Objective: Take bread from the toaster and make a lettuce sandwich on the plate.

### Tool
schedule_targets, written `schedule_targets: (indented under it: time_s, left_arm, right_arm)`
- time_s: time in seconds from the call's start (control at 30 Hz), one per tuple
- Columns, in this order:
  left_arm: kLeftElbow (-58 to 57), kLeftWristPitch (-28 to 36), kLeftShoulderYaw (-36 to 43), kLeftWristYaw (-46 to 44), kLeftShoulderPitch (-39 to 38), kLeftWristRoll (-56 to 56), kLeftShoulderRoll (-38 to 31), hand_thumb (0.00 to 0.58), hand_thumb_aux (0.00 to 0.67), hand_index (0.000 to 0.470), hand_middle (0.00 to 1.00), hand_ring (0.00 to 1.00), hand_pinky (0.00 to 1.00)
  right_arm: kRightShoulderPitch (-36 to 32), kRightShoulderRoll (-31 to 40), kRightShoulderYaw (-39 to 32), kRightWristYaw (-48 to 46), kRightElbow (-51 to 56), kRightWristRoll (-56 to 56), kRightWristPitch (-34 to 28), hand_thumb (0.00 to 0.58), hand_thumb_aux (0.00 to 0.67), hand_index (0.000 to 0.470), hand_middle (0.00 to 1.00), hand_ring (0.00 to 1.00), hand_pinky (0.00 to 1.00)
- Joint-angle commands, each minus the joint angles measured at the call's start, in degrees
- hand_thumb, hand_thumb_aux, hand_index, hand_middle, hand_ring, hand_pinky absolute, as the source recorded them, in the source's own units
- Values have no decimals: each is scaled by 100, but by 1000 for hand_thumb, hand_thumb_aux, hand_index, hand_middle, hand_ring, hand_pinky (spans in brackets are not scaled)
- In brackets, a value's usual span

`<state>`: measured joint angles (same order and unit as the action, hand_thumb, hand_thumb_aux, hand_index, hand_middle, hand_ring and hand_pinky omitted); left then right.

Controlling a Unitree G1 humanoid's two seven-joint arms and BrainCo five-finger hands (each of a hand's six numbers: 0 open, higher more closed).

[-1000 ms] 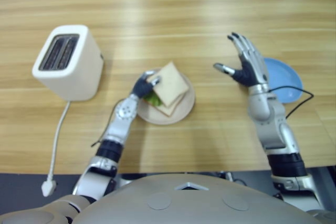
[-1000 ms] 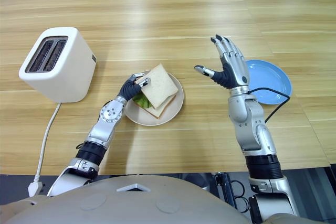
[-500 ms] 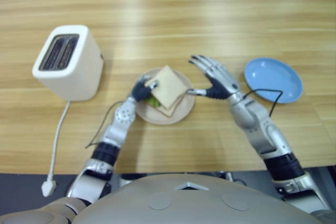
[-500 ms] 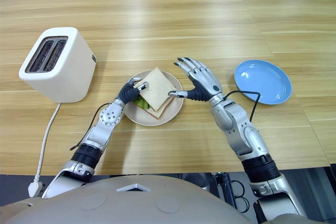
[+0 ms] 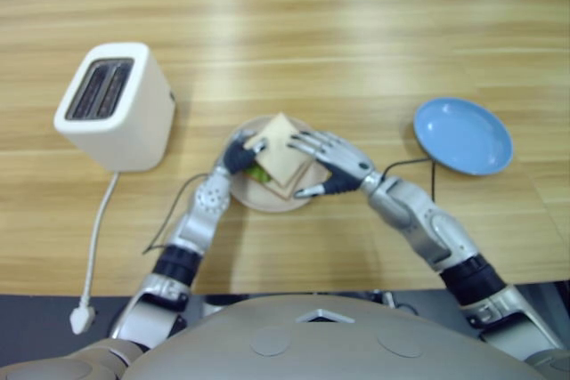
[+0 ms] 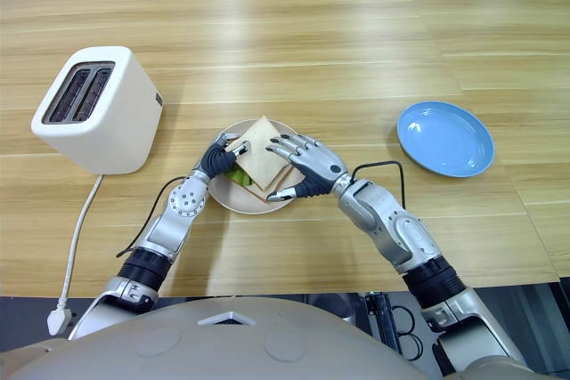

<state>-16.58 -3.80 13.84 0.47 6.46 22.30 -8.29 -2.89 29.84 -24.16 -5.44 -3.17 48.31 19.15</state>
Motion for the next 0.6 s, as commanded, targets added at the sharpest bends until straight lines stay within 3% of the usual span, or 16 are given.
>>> schedule_targets:
  time_s: [0.03, 0.6]
  left_arm:
    - [27, 142, 49, -2, -93, 92, -79, 580, 670, 460, 1000, 1000, 1000]
    - [87, 170, 195, 62, -126, 240, -137, 580, 670, 460, 1000, 1000, 1000]
  right_arm:
    - [-74, -108, -296, -123, 140, 176, 72, 0, 0, 0, 0, 0, 0]
    - [-80, -477, -1301, -214, 564, 932, 218, 0, 0, 0, 0, 0, 0]
